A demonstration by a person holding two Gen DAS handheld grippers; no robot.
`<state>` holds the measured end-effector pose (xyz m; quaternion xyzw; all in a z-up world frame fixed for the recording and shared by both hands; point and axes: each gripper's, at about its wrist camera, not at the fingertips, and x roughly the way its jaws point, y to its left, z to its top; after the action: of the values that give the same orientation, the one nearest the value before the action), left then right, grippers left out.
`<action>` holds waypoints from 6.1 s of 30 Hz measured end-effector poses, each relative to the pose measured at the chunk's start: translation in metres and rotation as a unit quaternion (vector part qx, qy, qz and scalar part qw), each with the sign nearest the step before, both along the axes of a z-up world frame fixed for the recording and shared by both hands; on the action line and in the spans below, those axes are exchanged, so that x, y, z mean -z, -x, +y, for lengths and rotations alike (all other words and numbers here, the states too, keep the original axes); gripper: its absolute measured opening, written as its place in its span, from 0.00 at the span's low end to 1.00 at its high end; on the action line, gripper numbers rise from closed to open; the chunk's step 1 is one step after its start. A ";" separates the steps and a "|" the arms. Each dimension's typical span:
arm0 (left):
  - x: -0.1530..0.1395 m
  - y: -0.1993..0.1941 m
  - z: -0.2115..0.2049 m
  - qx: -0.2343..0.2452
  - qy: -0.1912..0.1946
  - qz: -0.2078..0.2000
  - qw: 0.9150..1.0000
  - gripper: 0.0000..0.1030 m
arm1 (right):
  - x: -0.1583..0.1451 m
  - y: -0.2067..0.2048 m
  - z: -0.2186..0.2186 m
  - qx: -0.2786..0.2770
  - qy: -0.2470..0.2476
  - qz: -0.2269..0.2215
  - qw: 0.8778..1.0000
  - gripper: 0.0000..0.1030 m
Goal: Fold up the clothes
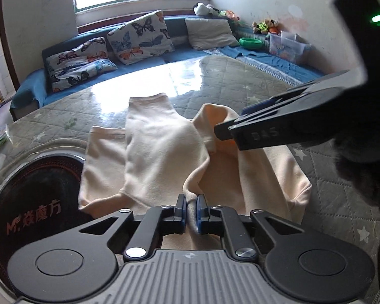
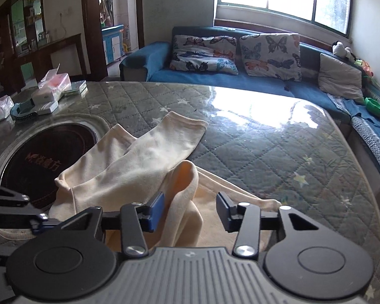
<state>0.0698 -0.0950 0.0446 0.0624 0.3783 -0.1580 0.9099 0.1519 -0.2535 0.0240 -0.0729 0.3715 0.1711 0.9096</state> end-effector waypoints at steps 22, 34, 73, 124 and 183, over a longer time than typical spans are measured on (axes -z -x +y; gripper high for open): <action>-0.002 0.124 0.109 -0.111 0.069 0.017 0.991 0.07 | -0.008 0.115 -0.098 0.144 0.005 -0.071 0.987 0.05; 0.013 0.157 0.116 -0.107 0.074 0.049 0.990 0.12 | 0.027 0.168 -0.145 0.175 0.044 -0.010 0.984 0.42; 0.006 0.002 0.004 -0.026 -0.027 -0.002 0.999 0.44 | 0.038 0.149 -0.160 0.204 0.008 -0.031 0.979 0.63; 0.017 0.118 0.273 -0.347 0.061 -0.066 0.934 0.02 | -0.012 0.205 0.025 -0.237 -0.006 0.010 0.971 0.66; -0.003 0.103 0.208 -0.196 0.098 -0.027 0.975 0.09 | 0.014 0.056 0.002 -0.121 0.017 0.055 0.991 0.26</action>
<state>-0.0330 0.1130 0.0477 -0.0985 0.3411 -0.0109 0.9348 0.0955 -0.2512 0.0101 -0.1229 0.4122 0.2774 0.8591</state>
